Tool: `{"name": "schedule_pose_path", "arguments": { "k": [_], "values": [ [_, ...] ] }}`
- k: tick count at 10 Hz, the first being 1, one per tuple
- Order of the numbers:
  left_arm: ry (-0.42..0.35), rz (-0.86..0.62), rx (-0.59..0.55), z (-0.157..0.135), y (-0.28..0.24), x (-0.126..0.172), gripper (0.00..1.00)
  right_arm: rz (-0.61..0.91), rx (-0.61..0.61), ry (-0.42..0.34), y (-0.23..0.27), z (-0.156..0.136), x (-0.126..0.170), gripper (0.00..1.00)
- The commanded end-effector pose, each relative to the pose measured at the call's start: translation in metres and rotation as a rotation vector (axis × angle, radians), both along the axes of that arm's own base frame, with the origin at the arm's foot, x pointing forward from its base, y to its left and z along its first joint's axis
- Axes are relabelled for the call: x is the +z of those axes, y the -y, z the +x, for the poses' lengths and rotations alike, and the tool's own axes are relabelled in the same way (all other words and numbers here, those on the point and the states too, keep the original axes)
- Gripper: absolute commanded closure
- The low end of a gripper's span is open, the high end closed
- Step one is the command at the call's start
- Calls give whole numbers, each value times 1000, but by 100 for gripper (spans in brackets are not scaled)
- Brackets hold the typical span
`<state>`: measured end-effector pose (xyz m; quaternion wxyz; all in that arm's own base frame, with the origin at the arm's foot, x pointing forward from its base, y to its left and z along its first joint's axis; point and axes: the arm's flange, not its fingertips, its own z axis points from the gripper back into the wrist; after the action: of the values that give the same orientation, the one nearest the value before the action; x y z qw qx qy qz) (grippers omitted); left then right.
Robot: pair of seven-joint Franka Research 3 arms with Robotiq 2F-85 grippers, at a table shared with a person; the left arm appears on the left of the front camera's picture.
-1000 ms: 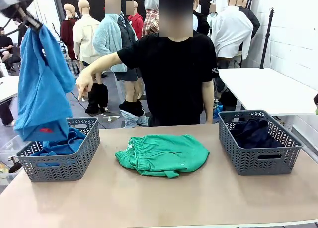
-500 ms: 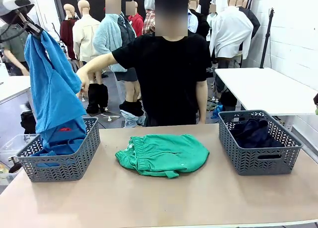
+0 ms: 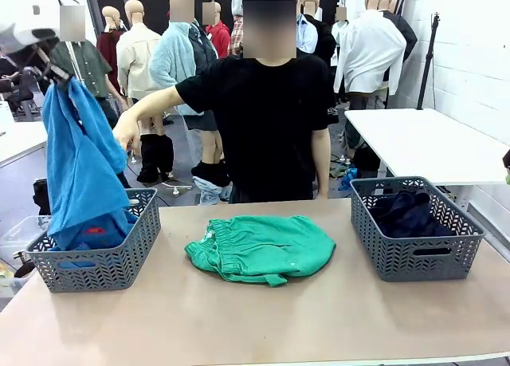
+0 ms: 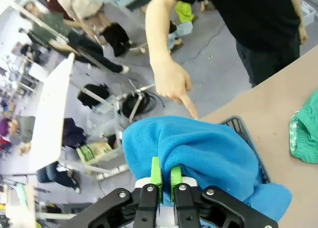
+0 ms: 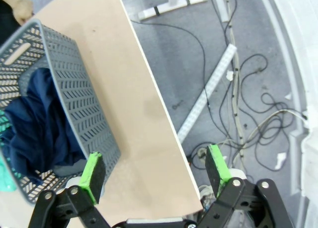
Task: Sort the tops and bottoms.
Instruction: Sort the clothes according to human instructions.
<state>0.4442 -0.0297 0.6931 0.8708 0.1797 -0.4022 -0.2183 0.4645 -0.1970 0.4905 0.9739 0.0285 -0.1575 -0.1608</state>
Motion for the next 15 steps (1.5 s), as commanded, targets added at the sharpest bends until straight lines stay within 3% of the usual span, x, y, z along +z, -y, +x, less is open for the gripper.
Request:
{"name": "schedule_pose_path", "arguments": {
  "k": [1, 4, 7, 10, 15],
  "values": [
    [-70, -93, -5, 30, -23, -19, 100, -8, -11, -15, -2, 0, 2, 0],
    [-241, -155, 37, 66, -36, -95, 100, -8, -11, -15, -2, 0, 2, 0],
    [-370, -198, 49, 75, -46, -164, 100, -8, -11, -15, -2, 0, 2, 0],
    [-412, -190, 73, 78, -47, -182, 100, -8, -11, -15, -2, 0, 2, 0],
    [-396, -157, 47, 70, -40, -158, 1, -8, -11, -15, -2, 0, 2, 0]
  ]
}}
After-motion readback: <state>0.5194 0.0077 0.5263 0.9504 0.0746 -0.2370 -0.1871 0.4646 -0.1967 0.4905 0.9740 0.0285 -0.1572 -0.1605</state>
